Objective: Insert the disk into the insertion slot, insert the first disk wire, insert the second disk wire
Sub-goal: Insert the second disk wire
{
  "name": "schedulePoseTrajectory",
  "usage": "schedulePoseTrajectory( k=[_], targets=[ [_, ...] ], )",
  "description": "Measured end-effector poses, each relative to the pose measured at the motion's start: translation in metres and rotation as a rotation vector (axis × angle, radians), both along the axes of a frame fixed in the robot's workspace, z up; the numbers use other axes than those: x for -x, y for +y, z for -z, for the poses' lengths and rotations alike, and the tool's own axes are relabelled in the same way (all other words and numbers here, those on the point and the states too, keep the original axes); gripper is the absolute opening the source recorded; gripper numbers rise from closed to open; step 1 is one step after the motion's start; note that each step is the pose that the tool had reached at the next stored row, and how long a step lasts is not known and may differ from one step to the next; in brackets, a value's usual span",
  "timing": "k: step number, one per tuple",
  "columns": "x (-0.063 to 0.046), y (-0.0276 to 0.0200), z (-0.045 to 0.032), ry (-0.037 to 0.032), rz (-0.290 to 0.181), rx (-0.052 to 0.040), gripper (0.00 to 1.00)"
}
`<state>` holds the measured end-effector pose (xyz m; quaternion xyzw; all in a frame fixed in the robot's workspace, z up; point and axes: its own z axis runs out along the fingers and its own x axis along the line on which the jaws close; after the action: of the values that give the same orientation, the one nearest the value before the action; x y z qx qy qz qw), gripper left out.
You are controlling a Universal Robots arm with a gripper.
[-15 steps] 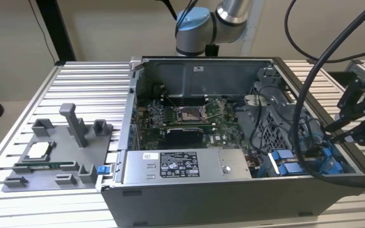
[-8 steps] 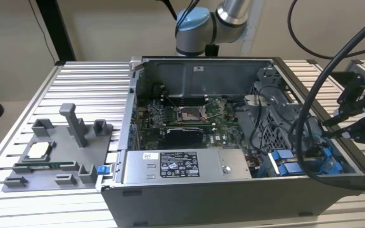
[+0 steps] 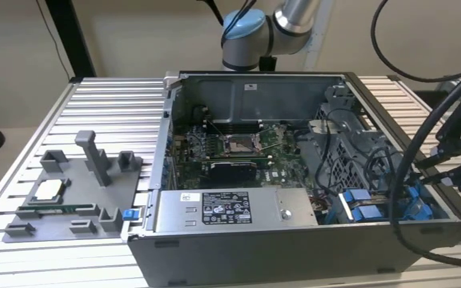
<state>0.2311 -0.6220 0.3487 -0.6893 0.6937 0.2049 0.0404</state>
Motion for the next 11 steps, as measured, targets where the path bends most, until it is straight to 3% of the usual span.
schedulePoseTrajectory(
  k=[2, 11],
  targets=[
    [-0.0001, -0.0035, 0.0014, -0.0001, 0.0, -0.0006, 1.0],
    [0.0028, -0.0038, 0.0081, 0.0002, 0.001, -0.0219, 1.0]
  ],
)
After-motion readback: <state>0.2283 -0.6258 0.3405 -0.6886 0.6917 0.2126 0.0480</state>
